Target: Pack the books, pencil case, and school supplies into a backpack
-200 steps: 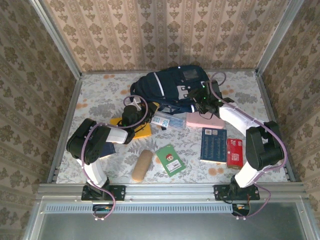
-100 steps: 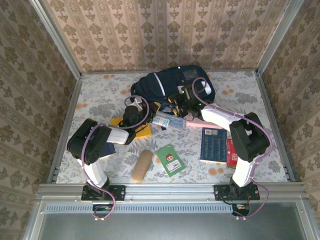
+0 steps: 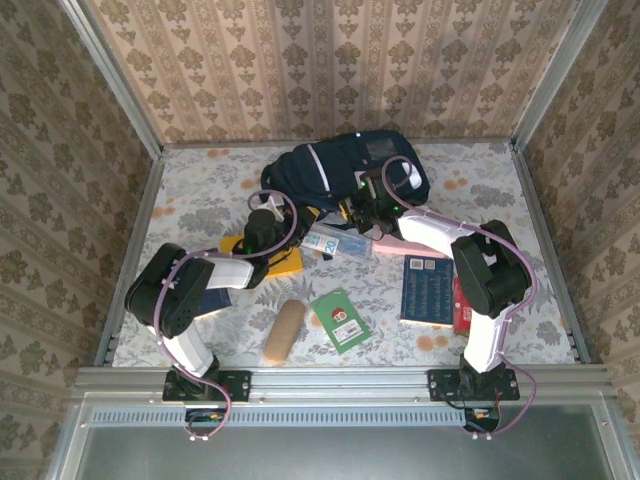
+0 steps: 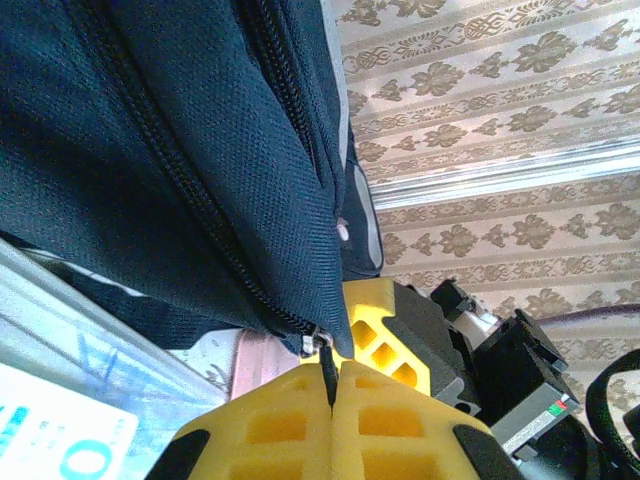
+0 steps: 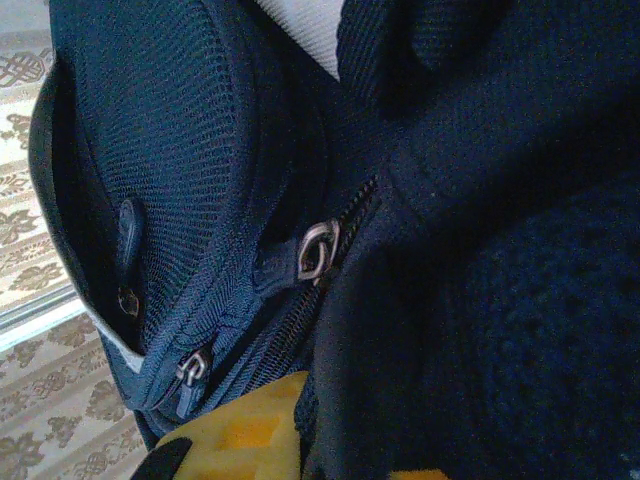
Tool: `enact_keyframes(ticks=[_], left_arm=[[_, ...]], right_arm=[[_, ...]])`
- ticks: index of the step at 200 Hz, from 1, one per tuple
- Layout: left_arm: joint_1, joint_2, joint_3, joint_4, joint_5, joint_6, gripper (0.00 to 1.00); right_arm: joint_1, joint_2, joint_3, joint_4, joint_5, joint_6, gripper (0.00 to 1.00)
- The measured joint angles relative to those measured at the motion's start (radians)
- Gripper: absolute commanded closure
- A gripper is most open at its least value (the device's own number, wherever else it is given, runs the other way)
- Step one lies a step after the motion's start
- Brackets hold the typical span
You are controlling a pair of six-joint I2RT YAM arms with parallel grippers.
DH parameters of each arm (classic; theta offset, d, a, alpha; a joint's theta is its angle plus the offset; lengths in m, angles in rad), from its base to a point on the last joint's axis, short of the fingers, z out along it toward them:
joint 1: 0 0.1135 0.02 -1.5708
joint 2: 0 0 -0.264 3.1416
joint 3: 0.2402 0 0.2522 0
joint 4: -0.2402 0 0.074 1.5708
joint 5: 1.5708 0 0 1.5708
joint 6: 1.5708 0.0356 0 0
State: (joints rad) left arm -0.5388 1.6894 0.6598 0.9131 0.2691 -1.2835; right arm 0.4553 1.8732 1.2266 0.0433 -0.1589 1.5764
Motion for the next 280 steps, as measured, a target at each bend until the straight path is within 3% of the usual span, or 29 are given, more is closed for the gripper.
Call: enact_keyframes(ticks=[61, 151, 216, 268, 280], left_arm=[[0.039, -0.069, -0.018, -0.084, 0.014, 0.118, 1.0], [0.139, -0.132, -0.047, -0.107, 0.032, 0.172, 1.0], [0.273, -0.15, -0.039, -0.074, -0.011, 0.189, 1.0], [0.251, -0.133, 0.026, -0.109, 0.015, 0.232, 1.0], [0.224, -0.133, 0.062, -0.162, 0.032, 0.269, 0.85]], right_arm=[[-0.01, -0.027, -0.077, 0.082, -0.032, 0.002, 1.0], [-0.061, -0.065, -0.133, 0.09, -0.1, -0.009, 1.0], [-0.191, -0.089, -0.194, 0.027, -0.138, -0.087, 1.0], [-0.213, -0.099, -0.208, 0.025, -0.182, -0.151, 1.0], [-0.214, -0.099, -0.206, 0.024, -0.19, -0.167, 1.0]])
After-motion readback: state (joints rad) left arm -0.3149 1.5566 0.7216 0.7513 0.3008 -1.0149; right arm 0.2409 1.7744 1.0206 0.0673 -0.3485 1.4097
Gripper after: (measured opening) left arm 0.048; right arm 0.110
